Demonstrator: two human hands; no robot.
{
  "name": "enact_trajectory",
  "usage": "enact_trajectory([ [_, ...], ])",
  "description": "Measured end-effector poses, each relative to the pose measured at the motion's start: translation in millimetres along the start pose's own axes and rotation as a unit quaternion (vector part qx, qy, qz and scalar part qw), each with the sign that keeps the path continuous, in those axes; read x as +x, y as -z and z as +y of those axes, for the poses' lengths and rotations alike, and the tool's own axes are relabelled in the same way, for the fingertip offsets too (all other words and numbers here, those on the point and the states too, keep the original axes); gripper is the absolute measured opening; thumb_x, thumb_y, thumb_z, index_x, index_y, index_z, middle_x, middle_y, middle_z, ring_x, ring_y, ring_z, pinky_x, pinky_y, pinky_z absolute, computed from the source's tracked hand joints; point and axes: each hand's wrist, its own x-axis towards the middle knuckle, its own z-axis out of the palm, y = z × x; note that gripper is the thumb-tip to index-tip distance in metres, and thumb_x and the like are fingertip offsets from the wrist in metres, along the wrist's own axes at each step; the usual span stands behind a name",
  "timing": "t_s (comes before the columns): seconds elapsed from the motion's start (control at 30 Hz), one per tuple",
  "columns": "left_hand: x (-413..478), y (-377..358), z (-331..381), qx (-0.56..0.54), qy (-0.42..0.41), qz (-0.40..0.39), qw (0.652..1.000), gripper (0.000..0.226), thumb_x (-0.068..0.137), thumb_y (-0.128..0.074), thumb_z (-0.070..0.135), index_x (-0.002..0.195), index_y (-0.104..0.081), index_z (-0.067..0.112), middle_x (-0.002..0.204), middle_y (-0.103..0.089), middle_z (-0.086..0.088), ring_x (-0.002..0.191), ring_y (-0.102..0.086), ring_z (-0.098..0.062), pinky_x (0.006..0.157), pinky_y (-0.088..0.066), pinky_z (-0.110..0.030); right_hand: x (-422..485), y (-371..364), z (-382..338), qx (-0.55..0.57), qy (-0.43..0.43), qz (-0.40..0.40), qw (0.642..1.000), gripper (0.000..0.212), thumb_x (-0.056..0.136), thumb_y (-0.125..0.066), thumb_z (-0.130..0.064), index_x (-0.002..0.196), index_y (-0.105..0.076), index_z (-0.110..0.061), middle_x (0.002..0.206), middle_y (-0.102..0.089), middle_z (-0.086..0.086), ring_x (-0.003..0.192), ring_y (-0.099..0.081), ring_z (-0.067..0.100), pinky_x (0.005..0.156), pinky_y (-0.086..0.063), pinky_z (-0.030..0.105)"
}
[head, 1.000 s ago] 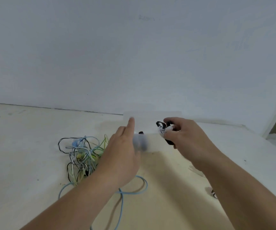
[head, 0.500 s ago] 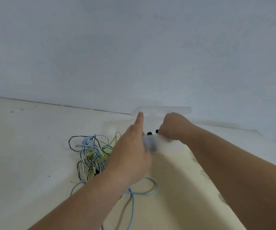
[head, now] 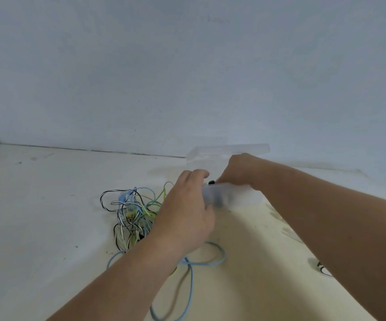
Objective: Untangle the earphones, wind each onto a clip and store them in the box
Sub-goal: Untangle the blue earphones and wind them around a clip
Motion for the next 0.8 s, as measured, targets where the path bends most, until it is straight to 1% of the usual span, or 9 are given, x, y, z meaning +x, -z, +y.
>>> enact_trajectory([
  [0.13,0.1,5.0,3.8,-0.043,-0.008,0.026,0.999,0.053,0.088,-0.056,0.003,0.135,-0.046,0.026,0.132,-0.040,0.007,0.112,-0.055,-0.016,0.098,-0.047,-0.036,-13.6,5.6,7.0,0.087,0.012,0.007,0.996,0.046,0.102,-0.045,-0.041,0.068,-0.044,-0.010,0.072,-0.040,0.001,0.058,-0.040,0.017,0.048,-0.028,0.027],
  [0.23,2.7,8.7,5.0,-0.063,-0.039,0.086,0.994,0.044,0.086,-0.051,-0.004,0.120,-0.057,0.023,0.121,-0.049,0.008,0.104,-0.061,-0.013,0.091,-0.052,-0.034,-30.0,2.1,5.3,0.080,0.033,0.012,0.996,0.049,0.105,-0.036,-0.044,0.070,-0.046,-0.011,0.076,-0.047,0.002,0.067,-0.046,0.019,0.055,-0.032,0.029],
  [0.37,6.0,18.6,9.6,-0.081,-0.052,0.161,0.982,0.043,0.080,-0.044,-0.013,0.093,-0.062,0.024,0.095,-0.061,0.008,0.085,-0.066,-0.008,0.076,-0.052,-0.021,-69.7,-11.8,2.7,0.058,0.103,0.120,0.986,0.028,0.100,-0.050,-0.031,0.106,-0.068,-0.010,0.110,-0.067,0.006,0.103,-0.062,0.025,0.088,-0.050,0.038],
  [0.43,8.4,22.0,9.4,-0.105,-0.032,0.173,0.979,0.042,0.078,-0.042,-0.013,0.085,-0.062,0.023,0.083,-0.065,0.007,0.075,-0.067,-0.009,0.075,-0.057,-0.034,-96.6,-19.2,0.0,0.118,0.149,0.161,0.968,0.016,0.091,-0.060,-0.025,0.098,-0.073,-0.019,0.098,-0.070,-0.003,0.092,-0.065,0.017,0.083,-0.053,0.033],
  [0.47,8.5,23.3,8.7,-0.119,-0.023,0.171,0.978,0.041,0.077,-0.041,-0.012,0.082,-0.062,0.023,0.079,-0.065,0.006,0.071,-0.067,-0.009,0.074,-0.058,-0.037,-107.7,-24.8,-1.1,0.140,0.177,0.124,0.966,0.011,0.087,-0.066,-0.027,0.091,-0.074,-0.022,0.088,-0.069,-0.008,0.083,-0.065,0.011,0.075,-0.054,0.027],
  [0.57,4.5,25.1,10.5,-0.129,-0.010,0.150,0.980,0.042,0.078,-0.041,-0.011,0.079,-0.061,0.025,0.076,-0.066,0.006,0.064,-0.066,-0.005,0.068,-0.057,-0.034,-121.7,-51.6,-7.1,0.121,0.231,-0.040,0.965,0.015,0.079,-0.074,-0.034,0.091,-0.071,-0.026,0.083,-0.064,-0.009,0.074,-0.059,0.007,0.067,-0.049,0.023],
  [0.7,-1.0,19.3,15.4,-0.189,-0.009,0.052,0.981,0.029,0.088,-0.048,-0.001,0.086,-0.063,0.023,0.080,-0.068,0.004,0.068,-0.068,-0.008,0.069,-0.057,-0.034,-106.3,-70.2,4.4,0.125,0.269,0.055,0.953,0.011,0.089,-0.062,-0.022,0.081,-0.062,-0.014,0.080,-0.063,0.001,0.072,-0.056,0.018,0.070,-0.048,0.038],
  [0.77,-1.8,17.0,16.6,-0.233,-0.007,-0.016,0.972,0.014,0.094,-0.051,0.026,0.091,-0.064,0.023,0.082,-0.070,0.001,0.075,-0.070,-0.015,0.074,-0.058,-0.038,-102.8,-63.7,15.7,0.254,0.265,0.088,0.926,0.017,0.093,-0.058,-0.020,0.078,-0.057,-0.013,0.076,-0.063,0.004,0.070,-0.055,0.019,0.067,-0.046,0.034],
  [0.8,-1.5,17.3,17.1,-0.230,-0.012,-0.054,0.972,0.022,0.095,-0.048,0.039,0.092,-0.064,0.024,0.082,-0.071,0.001,0.077,-0.070,-0.017,0.076,-0.057,-0.040,-102.5,-58.5,21.5,0.352,0.252,0.099,0.896,0.018,0.095,-0.057,-0.016,0.078,-0.056,-0.014,0.076,-0.066,0.004,0.070,-0.057,0.017,0.066,-0.046,0.031],
])
